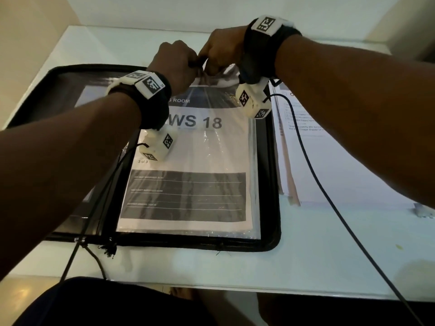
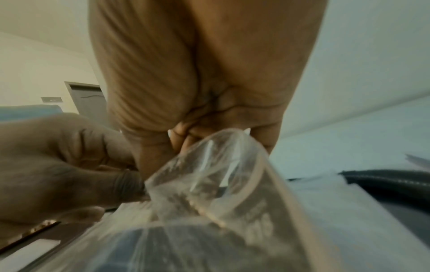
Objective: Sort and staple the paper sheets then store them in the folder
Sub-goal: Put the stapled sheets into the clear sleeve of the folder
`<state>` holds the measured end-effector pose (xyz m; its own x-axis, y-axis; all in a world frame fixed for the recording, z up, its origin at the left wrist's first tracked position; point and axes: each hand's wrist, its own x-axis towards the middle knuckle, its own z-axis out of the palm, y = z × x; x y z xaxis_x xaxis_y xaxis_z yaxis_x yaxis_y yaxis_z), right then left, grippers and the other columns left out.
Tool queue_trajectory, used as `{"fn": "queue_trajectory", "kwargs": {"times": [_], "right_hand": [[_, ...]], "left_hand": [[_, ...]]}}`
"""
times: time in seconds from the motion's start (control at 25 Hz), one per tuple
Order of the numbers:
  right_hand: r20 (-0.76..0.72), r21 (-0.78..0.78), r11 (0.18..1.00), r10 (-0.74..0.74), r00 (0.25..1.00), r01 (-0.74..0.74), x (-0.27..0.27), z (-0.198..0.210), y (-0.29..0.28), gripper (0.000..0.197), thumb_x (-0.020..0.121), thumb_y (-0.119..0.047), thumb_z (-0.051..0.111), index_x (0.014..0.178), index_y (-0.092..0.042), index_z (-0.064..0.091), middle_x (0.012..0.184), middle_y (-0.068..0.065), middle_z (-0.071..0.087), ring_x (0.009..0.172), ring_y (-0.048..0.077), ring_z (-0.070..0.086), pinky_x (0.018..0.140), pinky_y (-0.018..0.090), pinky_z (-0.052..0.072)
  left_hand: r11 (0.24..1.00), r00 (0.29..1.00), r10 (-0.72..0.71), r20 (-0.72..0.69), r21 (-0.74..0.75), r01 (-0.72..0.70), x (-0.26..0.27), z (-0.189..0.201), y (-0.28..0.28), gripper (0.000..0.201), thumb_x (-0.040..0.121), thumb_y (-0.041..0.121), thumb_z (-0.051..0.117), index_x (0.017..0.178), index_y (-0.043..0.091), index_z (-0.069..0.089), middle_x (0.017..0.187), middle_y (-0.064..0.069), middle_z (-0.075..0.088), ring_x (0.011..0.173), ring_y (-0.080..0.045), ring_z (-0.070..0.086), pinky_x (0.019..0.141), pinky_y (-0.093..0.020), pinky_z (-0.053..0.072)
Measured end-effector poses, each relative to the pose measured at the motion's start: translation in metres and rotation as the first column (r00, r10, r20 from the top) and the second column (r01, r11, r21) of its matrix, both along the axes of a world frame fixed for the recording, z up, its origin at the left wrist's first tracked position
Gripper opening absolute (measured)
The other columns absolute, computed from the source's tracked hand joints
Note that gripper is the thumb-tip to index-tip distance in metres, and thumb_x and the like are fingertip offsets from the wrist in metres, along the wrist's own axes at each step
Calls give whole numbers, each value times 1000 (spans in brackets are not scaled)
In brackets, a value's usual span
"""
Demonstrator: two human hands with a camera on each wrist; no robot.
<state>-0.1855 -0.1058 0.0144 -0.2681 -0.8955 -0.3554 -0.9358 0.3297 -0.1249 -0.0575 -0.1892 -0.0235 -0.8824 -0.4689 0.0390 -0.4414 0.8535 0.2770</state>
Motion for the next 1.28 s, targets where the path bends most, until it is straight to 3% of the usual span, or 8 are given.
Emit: {"fn": "queue_trajectory", "kwargs": {"times": [0.12,0.24,0.36,0.48,0.68,0.88,1.16,1.28], "right_hand": [[218,-235,933,-221,950,271,4,-6,24,38,92,-21,67,130,-19,68,126,0,68,109,16,64,89,24,47],[380,-455,686,-427,820,568,11,-18,74,43,96,-48,55,121,-15,68,126,6,66,118,22,60,96,28,42],[862,-215,363,-366,351,907,50,-22,132,42,98,-53,52,98,-13,65,95,10,69,82,25,67,75,34,50],[965,136,488,-262,-5,862,122,-28,174,56,102,-59,43,122,-12,65,108,16,75,91,33,72,85,43,58],[987,158,504,-94,-128,849,209,-29,155,71,84,-82,48,132,-33,64,129,5,70,122,33,63,107,58,46],[989,14,701,-114,92,713,280,23,104,58,100,-69,31,148,-40,47,150,-14,52,139,20,44,109,54,38],[910,-38,860,-181,373,509,339,9,46,60,107,-53,34,156,-18,37,162,5,34,147,27,35,120,46,30],[871,-99,877,-152,467,470,334,-6,45,57,107,-50,38,151,-15,45,159,7,40,144,27,40,120,47,32]], "left_hand": [[998,998,28,-54,61,-25,5,2,4,26,101,20,55,118,9,71,123,-14,69,115,-36,60,91,-35,44],[976,977,123,-176,202,-87,21,10,5,25,104,18,47,120,9,65,125,-11,65,116,-31,59,87,-29,42],[935,922,277,-271,298,-194,43,28,3,26,105,21,45,121,9,62,118,-9,64,104,-27,59,77,-26,41],[830,855,456,-246,465,-308,75,45,5,19,101,31,48,115,22,58,102,-8,65,83,-28,61,64,-25,39],[613,911,412,21,733,-294,163,86,34,57,100,60,52,141,21,48,129,-8,65,105,-30,66,98,-54,50],[328,919,377,-114,944,-17,261,121,46,70,92,79,44,137,28,64,128,-5,72,116,-30,69,98,-53,54],[436,735,678,-9,811,-391,350,72,-11,31,90,-5,61,121,-1,63,115,-25,66,96,-42,66,75,-45,63],[532,728,676,116,606,-591,367,44,-26,28,87,-6,66,115,-3,64,116,-27,66,95,-42,67,81,-48,63]]}}
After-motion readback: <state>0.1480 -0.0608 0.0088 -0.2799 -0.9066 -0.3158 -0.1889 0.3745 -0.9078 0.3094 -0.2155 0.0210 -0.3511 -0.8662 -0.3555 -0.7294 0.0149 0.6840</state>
